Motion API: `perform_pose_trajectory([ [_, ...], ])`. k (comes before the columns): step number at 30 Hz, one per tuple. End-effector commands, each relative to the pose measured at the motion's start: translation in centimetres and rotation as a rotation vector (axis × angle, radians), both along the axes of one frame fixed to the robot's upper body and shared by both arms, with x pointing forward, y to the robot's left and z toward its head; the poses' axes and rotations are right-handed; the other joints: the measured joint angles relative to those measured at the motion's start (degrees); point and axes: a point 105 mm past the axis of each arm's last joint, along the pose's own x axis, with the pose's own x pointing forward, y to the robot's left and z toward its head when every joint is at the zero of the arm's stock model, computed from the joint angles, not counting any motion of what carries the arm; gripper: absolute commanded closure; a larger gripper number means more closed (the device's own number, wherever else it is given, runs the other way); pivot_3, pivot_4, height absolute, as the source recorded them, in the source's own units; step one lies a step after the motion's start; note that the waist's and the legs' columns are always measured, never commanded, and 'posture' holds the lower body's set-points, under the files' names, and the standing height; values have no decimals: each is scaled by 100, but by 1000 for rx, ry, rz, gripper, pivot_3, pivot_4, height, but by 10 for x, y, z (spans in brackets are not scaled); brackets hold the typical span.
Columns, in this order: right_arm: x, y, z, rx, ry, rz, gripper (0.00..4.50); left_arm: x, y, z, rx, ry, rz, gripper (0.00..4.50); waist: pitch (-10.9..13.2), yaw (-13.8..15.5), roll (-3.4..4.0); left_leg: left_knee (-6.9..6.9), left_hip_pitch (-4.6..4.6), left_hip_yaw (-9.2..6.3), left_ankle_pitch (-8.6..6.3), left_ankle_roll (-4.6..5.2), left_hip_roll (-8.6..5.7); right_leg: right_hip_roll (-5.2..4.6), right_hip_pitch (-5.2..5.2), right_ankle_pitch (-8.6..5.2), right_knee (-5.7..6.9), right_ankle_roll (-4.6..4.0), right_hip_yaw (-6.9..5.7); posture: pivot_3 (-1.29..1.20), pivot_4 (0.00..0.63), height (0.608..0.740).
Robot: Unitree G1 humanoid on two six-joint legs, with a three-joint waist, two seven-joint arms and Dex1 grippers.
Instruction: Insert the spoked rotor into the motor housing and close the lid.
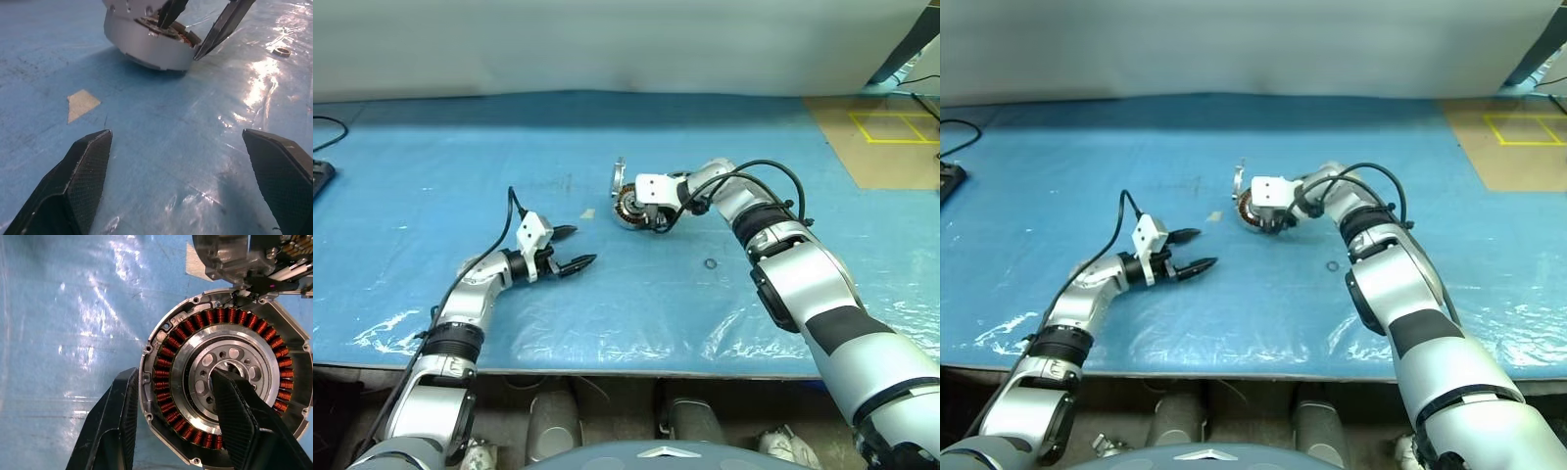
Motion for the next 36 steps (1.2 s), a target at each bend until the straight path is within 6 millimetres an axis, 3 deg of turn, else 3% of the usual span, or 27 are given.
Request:
perform_pose_trajectory([
  [1,-16,-3,-8,97,210,-21,2512,0,7,12,-9,-58,21,0,0,2,0,-1,-3,0,0,0,1,0,-1,0,0,0,-2,0,150,740],
  [6,-44,6,2,218,390,-2,2512,-7,10,7,-9,-45,30,0,0,4,-1,-16,-6,0,3,3,2,2,-3,0,-7,0,-11,0,150,740],
  [10,-62,23,18,322,490,-85,2512,-11,13,4,-2,-35,37,0,0,-10,-1,-35,4,-1,23,-9,5,8,-9,0,-7,0,-11,0,150,740],
  [17,-61,50,29,434,624,-358,2512,-12,15,4,1,-29,41,0,1,7,1,-67,23,2,22,-39,-3,7,-11,-1,-11,-1,0,0,150,740],
  [26,-72,64,17,394,696,-496,2512,-23,29,3,31,-11,65,0,1,9,1,-95,27,3,20,-53,-10,7,-11,11,-34,22,0,0,150,740],
  [36,-106,72,22,359,796,-485,2512,-31,41,-1,59,13,82,0,1,15,2,-105,31,2,18,-62,-16,7,-10,12,-44,29,3,0,150,740],
])
